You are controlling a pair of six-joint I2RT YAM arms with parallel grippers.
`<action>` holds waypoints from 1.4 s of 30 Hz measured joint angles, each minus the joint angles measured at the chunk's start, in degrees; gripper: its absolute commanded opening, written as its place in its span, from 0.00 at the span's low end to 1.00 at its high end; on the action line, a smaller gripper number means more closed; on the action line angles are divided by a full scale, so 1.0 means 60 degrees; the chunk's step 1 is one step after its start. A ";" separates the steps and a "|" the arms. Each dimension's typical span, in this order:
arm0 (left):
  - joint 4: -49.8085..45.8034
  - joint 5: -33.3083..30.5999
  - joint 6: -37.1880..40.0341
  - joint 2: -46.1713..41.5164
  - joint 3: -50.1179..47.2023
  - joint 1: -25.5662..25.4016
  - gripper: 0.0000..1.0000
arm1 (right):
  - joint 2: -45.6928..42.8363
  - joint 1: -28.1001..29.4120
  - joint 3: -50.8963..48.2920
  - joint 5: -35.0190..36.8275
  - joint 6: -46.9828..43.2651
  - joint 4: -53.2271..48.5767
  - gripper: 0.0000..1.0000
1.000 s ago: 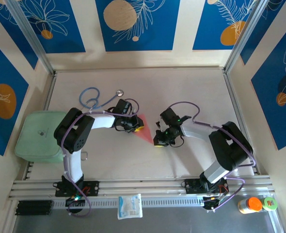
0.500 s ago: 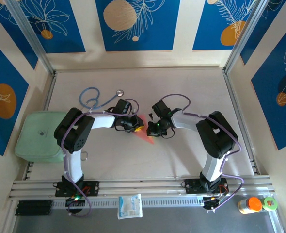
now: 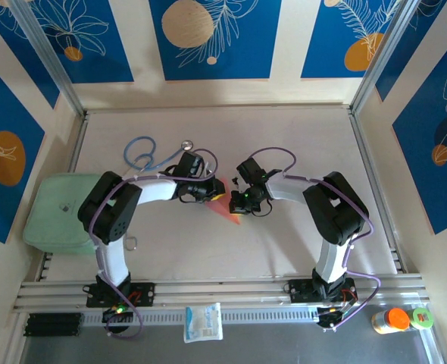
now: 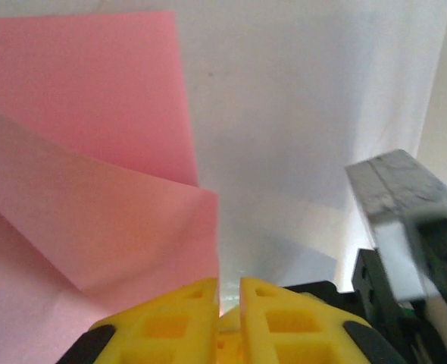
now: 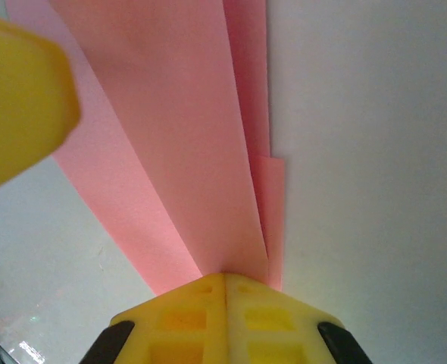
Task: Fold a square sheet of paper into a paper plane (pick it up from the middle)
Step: Fourth fold the wing at the center of the table.
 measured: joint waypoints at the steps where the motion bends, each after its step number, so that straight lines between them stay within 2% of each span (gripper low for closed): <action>1: 0.0047 0.0007 0.0062 -0.0033 -0.0058 -0.0025 0.11 | 0.0004 -0.0007 0.0000 -0.0015 0.0000 0.0004 0.04; 15: -0.0481 0.0197 0.0692 0.0477 0.0084 -0.0492 0.09 | 0.0066 -0.0076 0.0011 -0.0182 -0.0004 -0.0007 0.04; 25: -0.1585 -0.0328 0.1184 0.0765 0.0659 -0.0401 0.10 | 0.0073 -0.0120 -0.0022 -0.0237 -0.0189 -0.0018 0.04; 31: -0.2164 -0.0251 0.1698 0.1111 0.1257 0.0146 0.11 | 0.0073 -0.0226 -0.0095 -0.0368 -0.0259 0.0044 0.04; 42: -0.2506 0.0630 0.2412 0.1803 0.2102 0.1504 0.12 | 0.0095 -0.0270 -0.0153 -0.0484 -0.0328 0.0266 0.04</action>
